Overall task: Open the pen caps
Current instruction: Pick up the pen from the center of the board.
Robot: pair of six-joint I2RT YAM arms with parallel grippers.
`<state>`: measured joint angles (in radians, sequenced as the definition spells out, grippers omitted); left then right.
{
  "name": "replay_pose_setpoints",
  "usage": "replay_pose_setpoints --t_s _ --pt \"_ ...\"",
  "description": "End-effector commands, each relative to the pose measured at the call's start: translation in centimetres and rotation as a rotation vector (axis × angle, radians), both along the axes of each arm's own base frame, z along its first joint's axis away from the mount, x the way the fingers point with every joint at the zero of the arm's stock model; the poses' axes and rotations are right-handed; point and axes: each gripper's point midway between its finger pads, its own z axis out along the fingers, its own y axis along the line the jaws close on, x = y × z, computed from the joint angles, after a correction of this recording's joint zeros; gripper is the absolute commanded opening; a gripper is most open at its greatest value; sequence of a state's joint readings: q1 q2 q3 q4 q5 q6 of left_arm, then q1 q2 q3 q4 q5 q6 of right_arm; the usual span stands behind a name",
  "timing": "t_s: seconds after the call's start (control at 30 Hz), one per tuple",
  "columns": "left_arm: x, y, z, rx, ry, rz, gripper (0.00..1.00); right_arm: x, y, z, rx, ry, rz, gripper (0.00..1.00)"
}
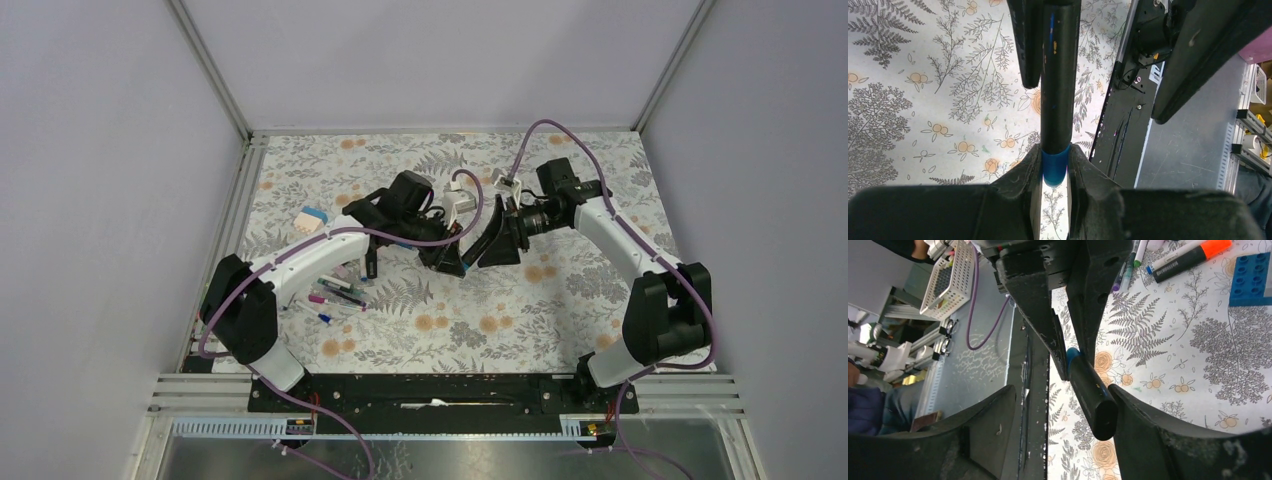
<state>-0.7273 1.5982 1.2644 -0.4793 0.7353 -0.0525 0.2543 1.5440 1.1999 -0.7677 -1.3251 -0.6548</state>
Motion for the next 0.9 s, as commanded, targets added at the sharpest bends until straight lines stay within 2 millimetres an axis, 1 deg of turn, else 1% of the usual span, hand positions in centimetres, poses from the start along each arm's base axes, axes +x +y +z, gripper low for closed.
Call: replay_pose_setpoints --t_s 0.0,0.13,0.2,0.4,0.53,0.6,0.73,0.77,0.87 --pt "1.0 -0.8 2.8 -0.062 -0.090 -0.020 0.00 0.2 0.3 1.0 0.008 -0.022 -0.009 0.68" --pt "1.0 -1.0 2.8 -0.069 -0.083 -0.028 0.00 0.3 0.4 1.3 0.018 -0.034 -0.004 0.52" --pt "0.9 -1.1 2.6 -0.071 -0.074 -0.029 0.00 0.2 0.5 1.4 0.028 -0.035 0.000 0.47" --pt "0.6 -1.1 2.5 -0.080 -0.063 -0.032 0.00 0.1 0.8 1.6 0.061 -0.010 0.002 0.46" --pt "0.4 -1.1 2.5 -0.086 -0.057 -0.036 0.00 0.0 1.0 1.7 0.067 0.000 0.010 0.40" --pt "0.4 -1.1 2.6 -0.092 -0.058 -0.038 0.00 0.1 1.1 1.8 0.078 0.013 0.011 0.40" --pt "0.2 -1.1 2.7 -0.096 -0.055 -0.043 0.00 0.6 1.3 1.9 0.083 0.037 -0.001 0.46" --pt "0.2 -1.0 2.8 -0.096 -0.056 -0.043 0.00 0.6 1.4 1.9 0.083 0.041 -0.001 0.46" --pt "0.2 -1.0 2.8 -0.095 -0.059 -0.040 0.00 0.5 1.4 2.1 0.096 0.046 0.009 0.43"
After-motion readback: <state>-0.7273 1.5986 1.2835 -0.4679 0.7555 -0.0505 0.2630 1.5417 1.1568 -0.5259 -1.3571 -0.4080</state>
